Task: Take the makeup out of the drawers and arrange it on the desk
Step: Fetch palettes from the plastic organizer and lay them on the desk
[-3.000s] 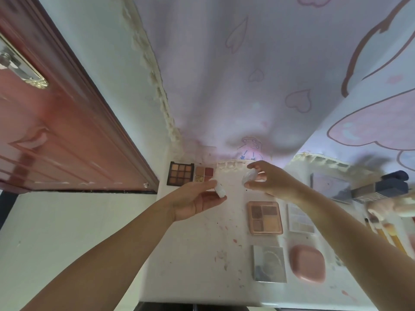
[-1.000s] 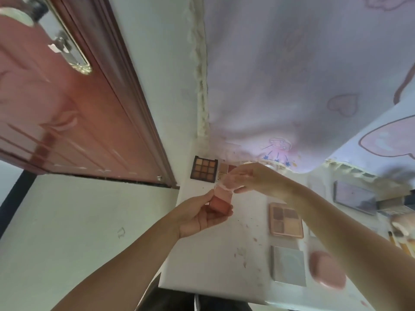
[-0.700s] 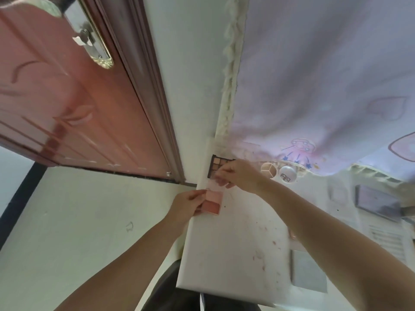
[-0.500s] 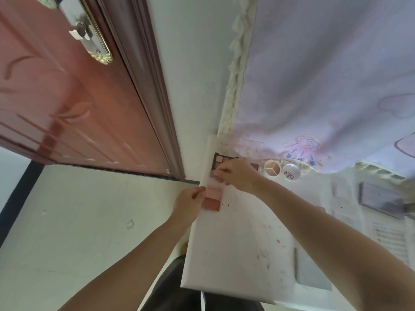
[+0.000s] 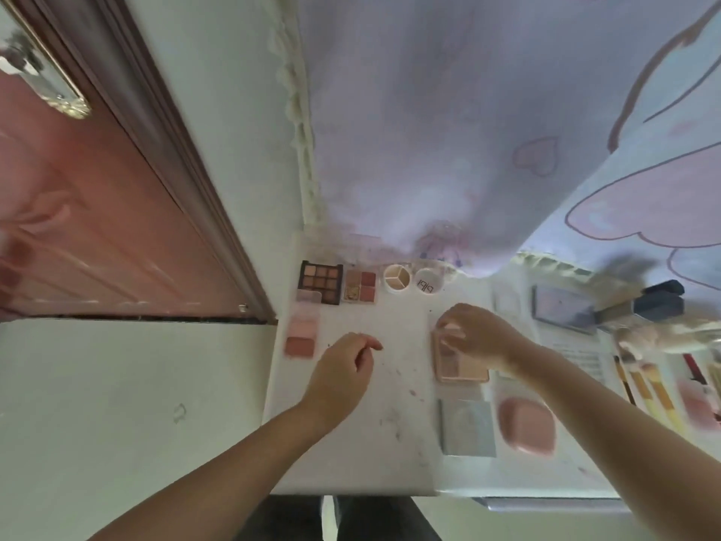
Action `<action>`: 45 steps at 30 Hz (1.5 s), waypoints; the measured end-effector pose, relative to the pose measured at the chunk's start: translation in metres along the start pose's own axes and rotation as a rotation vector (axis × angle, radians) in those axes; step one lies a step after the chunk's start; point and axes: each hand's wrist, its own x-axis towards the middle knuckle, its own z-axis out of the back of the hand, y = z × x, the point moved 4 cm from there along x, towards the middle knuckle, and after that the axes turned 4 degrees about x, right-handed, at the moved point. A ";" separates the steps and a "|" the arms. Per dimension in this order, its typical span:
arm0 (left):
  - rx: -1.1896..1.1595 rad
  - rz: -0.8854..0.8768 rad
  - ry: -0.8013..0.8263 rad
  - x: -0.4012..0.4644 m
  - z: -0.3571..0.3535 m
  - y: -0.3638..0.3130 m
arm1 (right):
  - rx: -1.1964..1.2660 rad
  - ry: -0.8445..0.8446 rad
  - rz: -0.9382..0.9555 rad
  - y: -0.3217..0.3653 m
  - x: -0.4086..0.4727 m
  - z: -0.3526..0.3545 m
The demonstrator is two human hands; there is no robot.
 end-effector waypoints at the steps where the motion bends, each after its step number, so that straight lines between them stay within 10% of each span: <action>1: 0.016 0.003 0.095 0.002 -0.023 -0.008 | -0.098 0.040 0.003 -0.010 -0.007 -0.008; 10: -0.139 0.339 0.300 0.027 -0.108 -0.030 | -0.277 -0.026 0.249 -0.031 -0.026 -0.038; 19: -1.311 0.594 0.418 0.002 -0.075 -0.043 | 0.350 -0.048 0.319 0.027 -0.035 0.010; 29: -1.454 0.656 0.285 -0.020 -0.042 0.001 | 0.487 0.259 0.350 0.063 0.001 0.025; 45: -1.517 1.019 -0.177 -0.030 -0.022 0.041 | 0.330 0.017 0.316 0.102 0.087 0.022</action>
